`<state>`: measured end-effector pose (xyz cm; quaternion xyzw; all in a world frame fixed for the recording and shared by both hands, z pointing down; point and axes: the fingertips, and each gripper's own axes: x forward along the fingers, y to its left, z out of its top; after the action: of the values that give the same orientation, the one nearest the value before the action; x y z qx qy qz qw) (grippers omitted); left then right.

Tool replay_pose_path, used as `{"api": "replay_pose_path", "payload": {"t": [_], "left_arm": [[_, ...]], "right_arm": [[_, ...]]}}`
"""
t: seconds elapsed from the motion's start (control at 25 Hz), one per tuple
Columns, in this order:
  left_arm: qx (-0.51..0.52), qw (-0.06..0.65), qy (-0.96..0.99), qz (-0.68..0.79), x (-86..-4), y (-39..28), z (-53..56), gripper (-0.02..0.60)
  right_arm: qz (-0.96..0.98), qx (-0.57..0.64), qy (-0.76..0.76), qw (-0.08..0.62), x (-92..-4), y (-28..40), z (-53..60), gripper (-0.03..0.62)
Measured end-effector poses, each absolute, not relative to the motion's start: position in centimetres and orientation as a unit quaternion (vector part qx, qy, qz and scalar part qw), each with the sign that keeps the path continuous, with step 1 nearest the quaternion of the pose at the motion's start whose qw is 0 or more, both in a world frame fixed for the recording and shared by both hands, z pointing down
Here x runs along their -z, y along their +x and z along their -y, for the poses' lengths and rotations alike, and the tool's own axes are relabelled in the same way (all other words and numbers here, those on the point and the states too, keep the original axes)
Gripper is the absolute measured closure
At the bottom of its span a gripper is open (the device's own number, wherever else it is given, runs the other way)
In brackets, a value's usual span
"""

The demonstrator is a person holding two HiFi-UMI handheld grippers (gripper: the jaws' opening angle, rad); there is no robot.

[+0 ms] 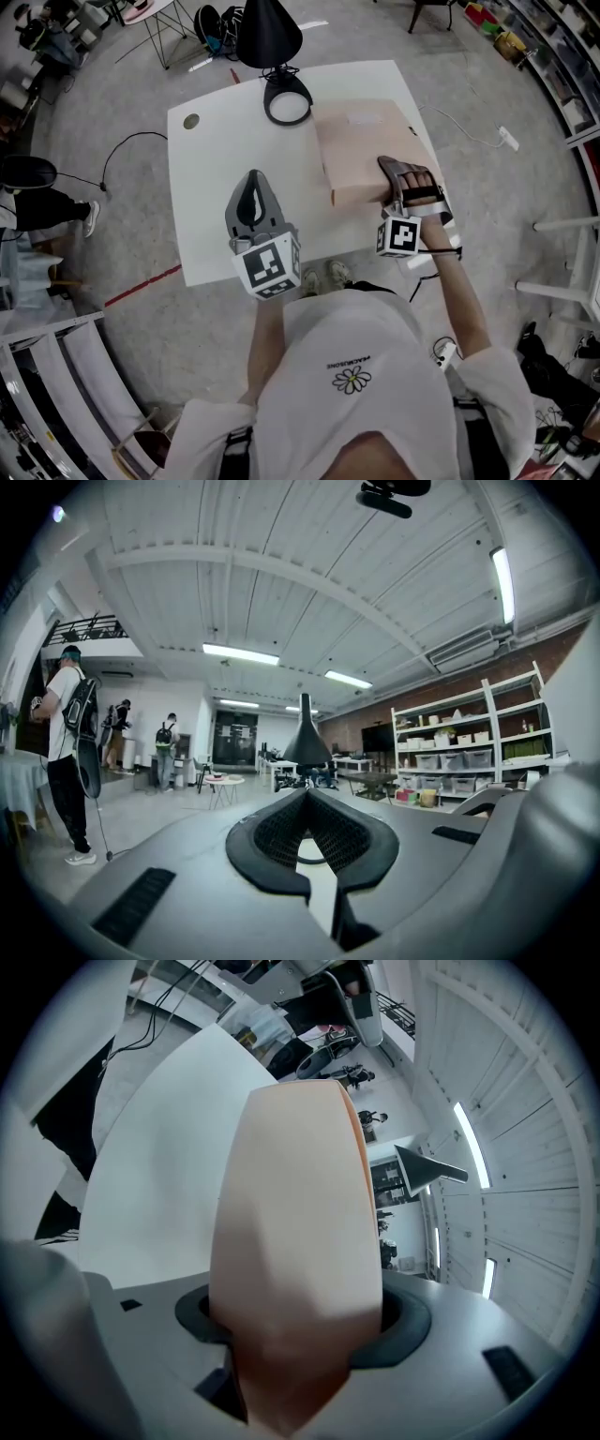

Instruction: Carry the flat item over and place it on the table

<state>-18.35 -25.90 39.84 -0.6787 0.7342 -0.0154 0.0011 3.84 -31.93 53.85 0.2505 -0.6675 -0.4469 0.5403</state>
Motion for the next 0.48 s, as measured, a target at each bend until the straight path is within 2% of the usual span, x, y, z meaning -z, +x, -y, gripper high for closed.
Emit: {"api": "replay_pose_path", "payload": {"t": [0.24,0.32,0.48], "left_arm": [[0.014,-0.004,-0.686,-0.728,-40.2,-17.9,26.2,0.566],[0.012,-0.006,-0.688,-0.726,-40.1,-17.8,26.3,0.566],[0.013,-0.006,-0.694,-0.72,-40.0,-17.4,26.5,0.566]], "right_arm": [[0.699,0.397,0.213,0.555,-55.2,3.7,31.2,0.299],[0.708,0.369,0.186,0.573,-56.4,3.8,30.5,0.273],[0.71,0.354,0.168,0.585,-57.9,4.2,29.6,0.265]]}}
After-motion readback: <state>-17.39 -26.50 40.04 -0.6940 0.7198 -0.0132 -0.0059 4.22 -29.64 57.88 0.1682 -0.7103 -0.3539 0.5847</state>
